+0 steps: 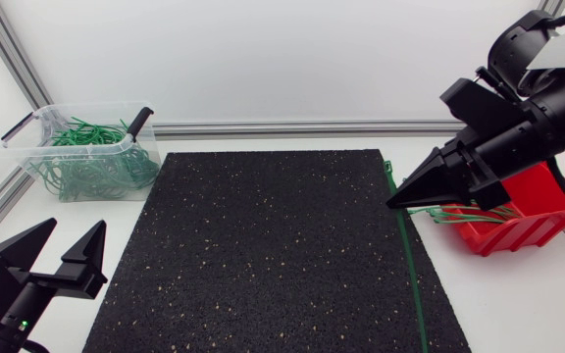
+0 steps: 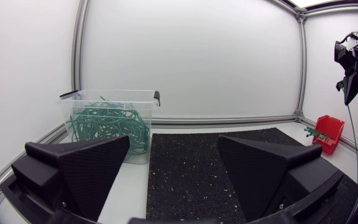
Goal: Take a green cable tie from the red box, thread the tail through the head to close it, then place it in the transparent bin on the left.
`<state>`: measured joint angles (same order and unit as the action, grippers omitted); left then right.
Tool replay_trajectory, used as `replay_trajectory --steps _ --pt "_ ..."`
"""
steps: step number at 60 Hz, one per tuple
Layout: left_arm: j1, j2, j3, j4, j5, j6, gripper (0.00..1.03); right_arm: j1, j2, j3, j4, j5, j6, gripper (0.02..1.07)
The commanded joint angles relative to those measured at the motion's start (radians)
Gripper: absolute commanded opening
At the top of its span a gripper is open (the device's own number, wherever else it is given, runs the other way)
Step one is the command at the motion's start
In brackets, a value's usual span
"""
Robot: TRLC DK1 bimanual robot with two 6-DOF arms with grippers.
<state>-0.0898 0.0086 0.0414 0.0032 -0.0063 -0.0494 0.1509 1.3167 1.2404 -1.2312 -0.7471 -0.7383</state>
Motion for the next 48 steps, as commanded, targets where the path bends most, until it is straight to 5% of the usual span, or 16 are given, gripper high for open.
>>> replay_trajectory --steps 1,18,32,48 --pt "-0.011 0.016 -0.037 -0.031 -0.001 -0.010 0.99 0.033 0.029 0.028 -0.014 -0.032 0.089 0.08" --pt "-0.028 0.014 -0.037 -0.031 -0.001 -0.010 0.99 0.154 0.041 0.025 0.036 -0.064 0.197 0.08" --pt "-0.122 -0.019 -0.025 -0.035 0.002 -0.006 0.99 0.228 0.052 -0.002 0.076 -0.113 0.206 0.08" --pt "-0.153 0.100 0.077 -0.051 0.147 -0.017 0.99 0.292 0.107 -0.041 0.147 -0.176 0.205 0.08"
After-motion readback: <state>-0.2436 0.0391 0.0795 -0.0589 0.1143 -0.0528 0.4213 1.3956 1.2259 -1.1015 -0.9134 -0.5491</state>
